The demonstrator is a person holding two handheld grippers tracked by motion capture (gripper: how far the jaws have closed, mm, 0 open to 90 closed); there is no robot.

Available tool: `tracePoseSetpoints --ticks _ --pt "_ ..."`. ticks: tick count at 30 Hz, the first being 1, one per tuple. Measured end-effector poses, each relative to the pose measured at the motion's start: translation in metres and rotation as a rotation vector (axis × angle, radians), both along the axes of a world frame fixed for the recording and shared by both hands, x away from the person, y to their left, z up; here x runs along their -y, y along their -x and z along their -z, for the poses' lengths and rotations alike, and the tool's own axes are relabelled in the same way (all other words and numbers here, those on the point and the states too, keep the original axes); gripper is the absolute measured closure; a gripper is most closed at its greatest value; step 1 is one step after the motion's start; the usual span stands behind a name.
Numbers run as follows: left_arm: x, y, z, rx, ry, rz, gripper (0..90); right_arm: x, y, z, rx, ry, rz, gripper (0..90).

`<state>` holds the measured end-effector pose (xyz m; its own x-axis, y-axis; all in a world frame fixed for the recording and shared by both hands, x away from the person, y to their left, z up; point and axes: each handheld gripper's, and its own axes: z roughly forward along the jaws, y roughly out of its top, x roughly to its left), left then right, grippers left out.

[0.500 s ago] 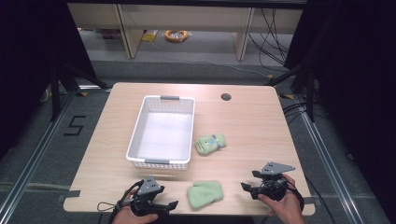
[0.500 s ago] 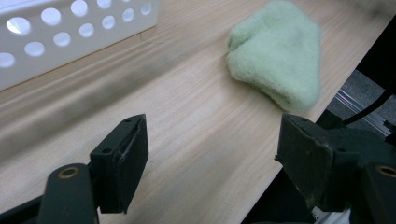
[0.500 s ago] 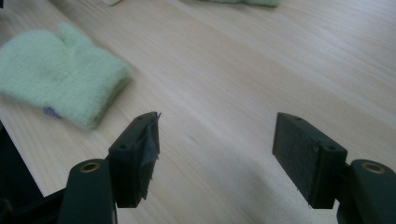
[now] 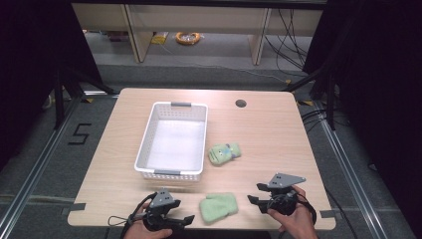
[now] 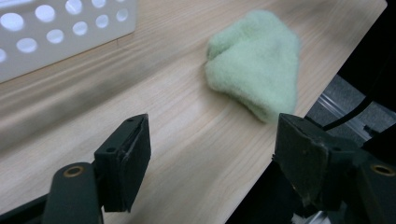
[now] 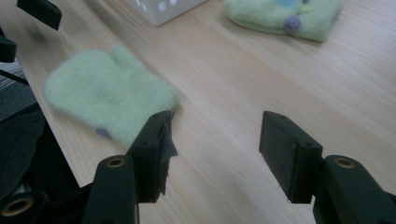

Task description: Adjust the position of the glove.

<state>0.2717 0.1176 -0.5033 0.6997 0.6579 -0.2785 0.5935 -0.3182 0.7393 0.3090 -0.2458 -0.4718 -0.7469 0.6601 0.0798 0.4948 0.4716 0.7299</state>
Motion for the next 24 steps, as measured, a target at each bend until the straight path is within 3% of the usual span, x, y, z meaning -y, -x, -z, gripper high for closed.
tracePoseSetpoints --ticks 2,3,4,5,11,12,14,15,20,22,24 --pt "0.002 -0.001 -0.002 -0.003 0.000 0.022 28.7 -0.006 0.000 -0.001 -0.003 0.000 -0.016 47.0" --pt "0.005 -0.001 -0.001 -0.002 0.025 -0.003 29.1 -0.009 -0.001 -0.001 0.016 0.003 -0.025 47.3" --pt "0.005 -0.002 -0.003 -0.006 0.006 0.027 29.8 -0.013 -0.001 -0.002 0.003 0.000 -0.027 47.7" --pt "0.008 -0.002 -0.002 -0.003 0.028 0.016 30.9 -0.015 -0.002 -0.003 0.004 0.000 -0.041 48.3" --pt "0.024 -0.002 -0.004 -0.010 0.038 0.040 36.0 -0.032 -0.007 -0.004 0.003 0.007 -0.086 54.8" --pt "0.026 -0.003 -0.005 0.003 0.018 0.065 37.5 -0.035 -0.009 -0.004 0.000 0.015 -0.097 55.1" --pt "0.031 -0.004 -0.007 -0.015 0.016 0.068 39.1 -0.042 -0.011 -0.004 -0.004 0.031 -0.115 56.2" --pt "0.034 -0.005 -0.006 0.004 0.016 0.061 40.8 -0.046 -0.012 -0.003 -0.008 0.034 -0.120 56.3" --pt "0.044 -0.008 -0.004 0.010 -0.005 0.082 43.9 -0.059 -0.017 0.003 -0.018 0.051 -0.143 57.6" --pt "0.048 -0.011 -0.002 0.020 -0.031 0.086 44.8 -0.063 -0.021 0.008 -0.063 0.077 -0.146 58.6" --pt "0.049 -0.012 -0.002 0.023 -0.045 0.082 44.7 -0.065 -0.023 0.011 -0.060 0.075 -0.151 59.0"
